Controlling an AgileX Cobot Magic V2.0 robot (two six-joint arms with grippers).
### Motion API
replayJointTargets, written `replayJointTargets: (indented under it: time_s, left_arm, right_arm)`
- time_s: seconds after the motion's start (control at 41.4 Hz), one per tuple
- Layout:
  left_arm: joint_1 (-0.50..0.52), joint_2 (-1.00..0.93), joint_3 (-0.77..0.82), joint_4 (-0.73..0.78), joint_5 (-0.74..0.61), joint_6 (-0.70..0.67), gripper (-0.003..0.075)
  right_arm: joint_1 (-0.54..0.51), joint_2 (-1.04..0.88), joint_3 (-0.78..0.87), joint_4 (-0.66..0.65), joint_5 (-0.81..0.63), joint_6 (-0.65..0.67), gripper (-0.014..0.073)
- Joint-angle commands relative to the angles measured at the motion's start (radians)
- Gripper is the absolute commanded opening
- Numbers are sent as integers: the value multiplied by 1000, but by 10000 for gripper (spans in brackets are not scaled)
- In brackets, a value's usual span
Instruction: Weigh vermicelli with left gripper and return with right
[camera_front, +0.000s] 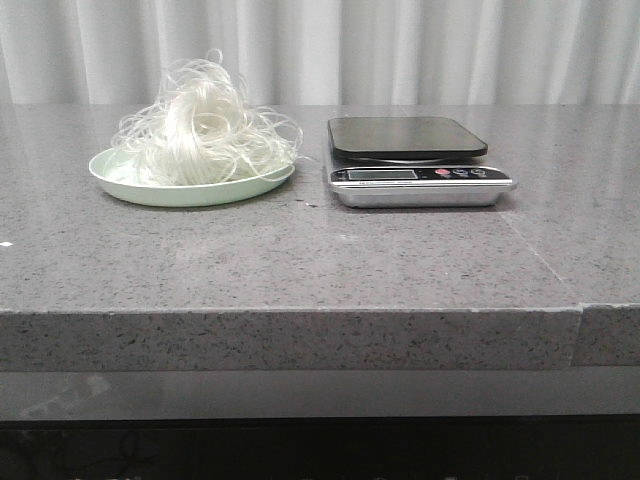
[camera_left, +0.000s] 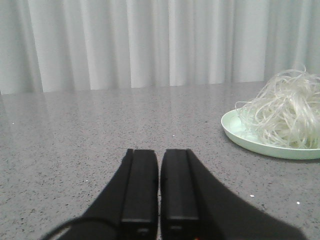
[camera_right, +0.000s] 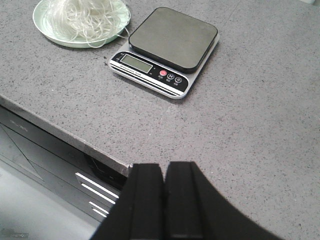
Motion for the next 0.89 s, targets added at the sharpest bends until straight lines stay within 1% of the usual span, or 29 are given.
replayJointTargets:
  time_s: [0.0, 0.556, 0.628, 0.749, 0.87]
  left_arm:
    - [1, -20, 5, -11, -81, -5, 145]
    - [1, -20, 5, -11, -81, -5, 145]
    - [1, -20, 5, -11, -81, -5, 145]
    - [1, -20, 5, -11, -81, -5, 145]
    - [1, -20, 5, -11, -81, -5, 145]
  right_arm:
    - [-5, 7, -20, 0, -62, -5, 142]
    - [-5, 7, -20, 0, -64, -5, 142]
    - [-9, -7, 0, -1, -71, -5, 142]
    - [-85, -85, 88, -2, -126, -5, 142]
    - [-182, -197, 258, -2, -269, -5, 142]
